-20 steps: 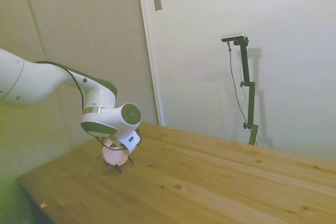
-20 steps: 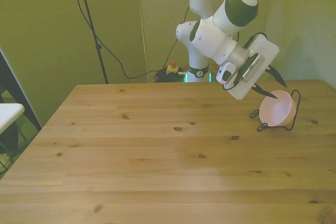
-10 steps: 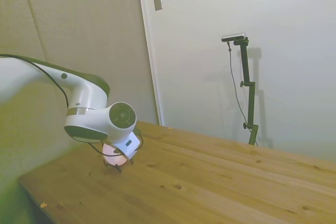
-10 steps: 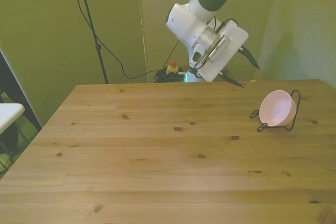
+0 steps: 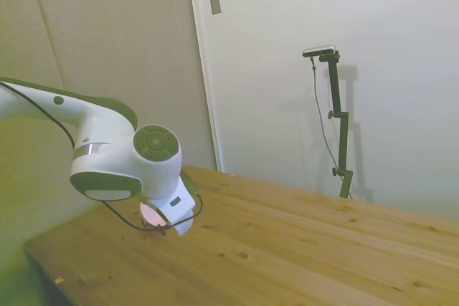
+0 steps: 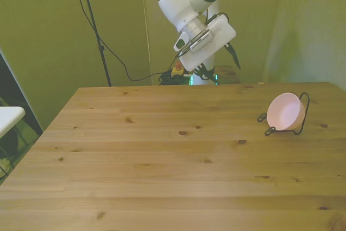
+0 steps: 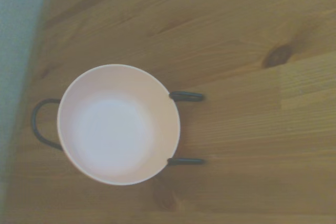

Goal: Load the bowl

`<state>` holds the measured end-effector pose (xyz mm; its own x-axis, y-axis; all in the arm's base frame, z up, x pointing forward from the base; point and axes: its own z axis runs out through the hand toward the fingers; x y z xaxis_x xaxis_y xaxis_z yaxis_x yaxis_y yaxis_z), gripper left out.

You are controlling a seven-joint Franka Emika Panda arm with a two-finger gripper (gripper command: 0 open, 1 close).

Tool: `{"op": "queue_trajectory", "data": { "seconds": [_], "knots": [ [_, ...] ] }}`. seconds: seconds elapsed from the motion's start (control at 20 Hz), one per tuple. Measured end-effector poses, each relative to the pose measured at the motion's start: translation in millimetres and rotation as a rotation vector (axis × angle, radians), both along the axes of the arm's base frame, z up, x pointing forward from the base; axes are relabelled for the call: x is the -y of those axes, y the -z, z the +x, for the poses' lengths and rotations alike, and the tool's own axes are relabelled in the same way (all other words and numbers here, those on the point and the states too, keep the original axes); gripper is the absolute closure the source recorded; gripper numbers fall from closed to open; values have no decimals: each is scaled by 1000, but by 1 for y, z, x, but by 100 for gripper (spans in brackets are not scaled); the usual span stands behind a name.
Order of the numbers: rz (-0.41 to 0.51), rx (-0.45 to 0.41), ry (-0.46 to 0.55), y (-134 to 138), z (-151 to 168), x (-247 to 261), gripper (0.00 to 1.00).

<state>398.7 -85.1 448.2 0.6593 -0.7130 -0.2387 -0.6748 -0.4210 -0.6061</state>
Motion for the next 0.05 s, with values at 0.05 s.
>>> {"op": "queue_trajectory", "data": {
  "seconds": [0.05],
  "knots": [
    [-29,-11,10,-6,1,-1,0]
  ]
}}
